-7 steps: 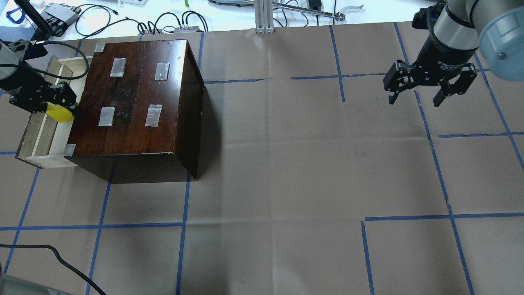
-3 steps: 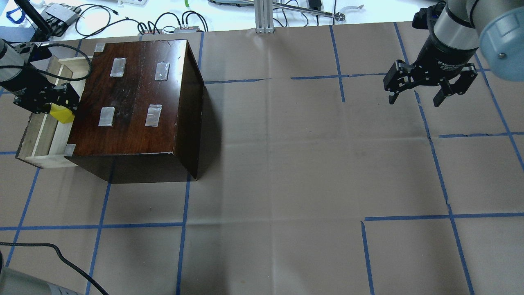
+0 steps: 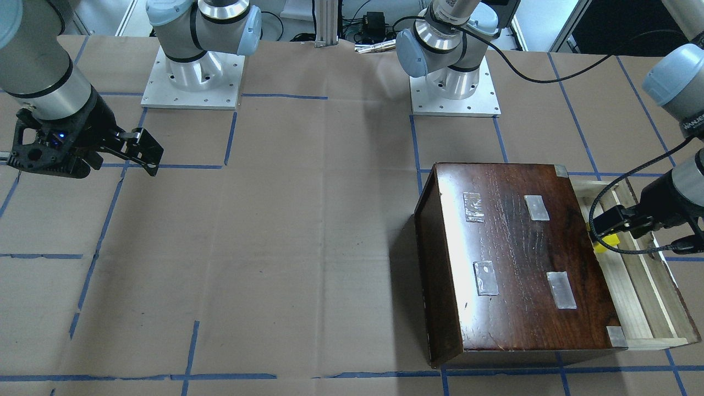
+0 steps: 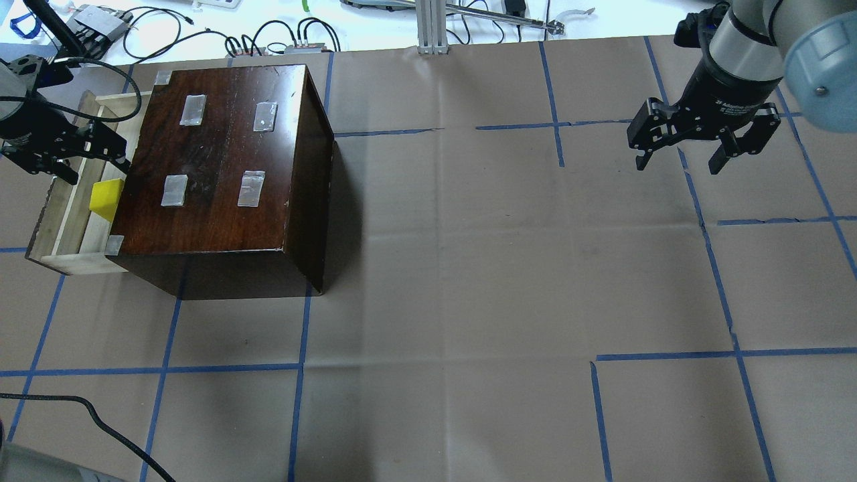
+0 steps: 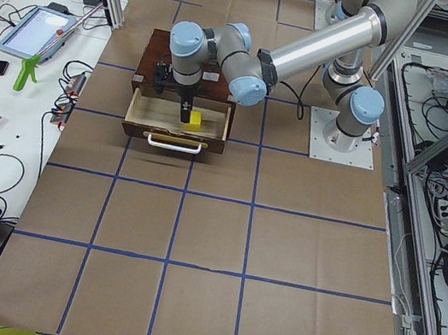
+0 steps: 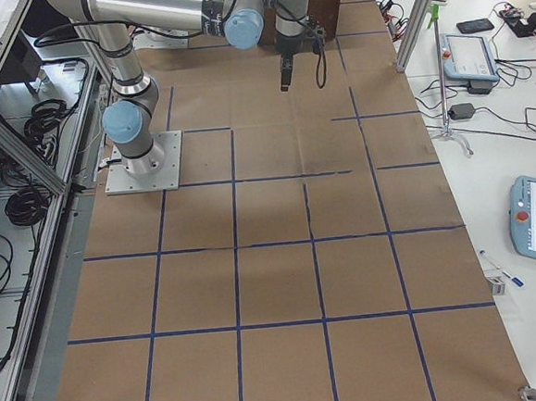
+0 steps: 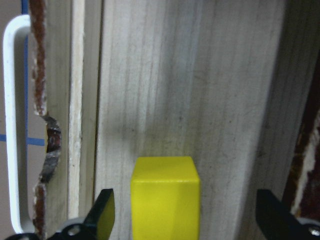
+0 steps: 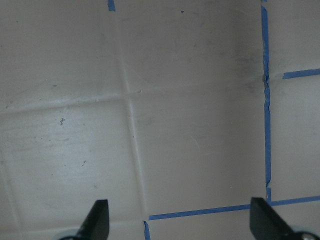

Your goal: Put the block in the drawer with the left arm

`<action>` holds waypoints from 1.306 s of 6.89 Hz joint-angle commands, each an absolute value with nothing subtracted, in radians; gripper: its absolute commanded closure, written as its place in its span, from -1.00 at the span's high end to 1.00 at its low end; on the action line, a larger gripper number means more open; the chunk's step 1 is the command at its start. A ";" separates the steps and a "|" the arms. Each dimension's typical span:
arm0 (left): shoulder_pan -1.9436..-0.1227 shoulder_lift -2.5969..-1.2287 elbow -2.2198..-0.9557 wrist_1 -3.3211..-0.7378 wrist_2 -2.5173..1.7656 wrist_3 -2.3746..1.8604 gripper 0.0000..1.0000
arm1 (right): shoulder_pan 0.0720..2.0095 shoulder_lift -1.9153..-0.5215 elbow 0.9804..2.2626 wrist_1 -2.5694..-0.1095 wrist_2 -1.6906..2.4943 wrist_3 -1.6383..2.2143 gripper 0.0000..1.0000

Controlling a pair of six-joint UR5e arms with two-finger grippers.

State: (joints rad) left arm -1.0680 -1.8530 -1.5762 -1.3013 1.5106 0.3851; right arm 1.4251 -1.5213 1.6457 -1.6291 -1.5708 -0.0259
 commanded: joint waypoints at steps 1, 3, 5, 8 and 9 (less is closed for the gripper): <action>-1.069 -1.827 -1.563 -1.310 1.512 0.384 0.98 | 1.425 -1.522 1.646 -1.629 -1.571 -0.026 1.00; -1.072 -1.789 -1.525 -1.380 1.513 0.377 0.98 | 1.425 -1.522 1.646 -1.629 -1.571 -0.026 1.00; -1.092 -1.731 -1.519 -1.437 1.513 0.348 0.98 | 1.425 -1.522 1.646 -1.629 -1.571 -0.026 1.00; -1.273 -1.660 -1.519 -1.483 1.514 0.098 0.98 | 1.425 -1.522 1.646 -1.629 -1.571 -0.025 1.00; -1.348 -1.652 -1.519 -1.491 1.516 -0.001 0.98 | 1.425 -1.522 1.646 -1.629 -1.571 -0.025 1.00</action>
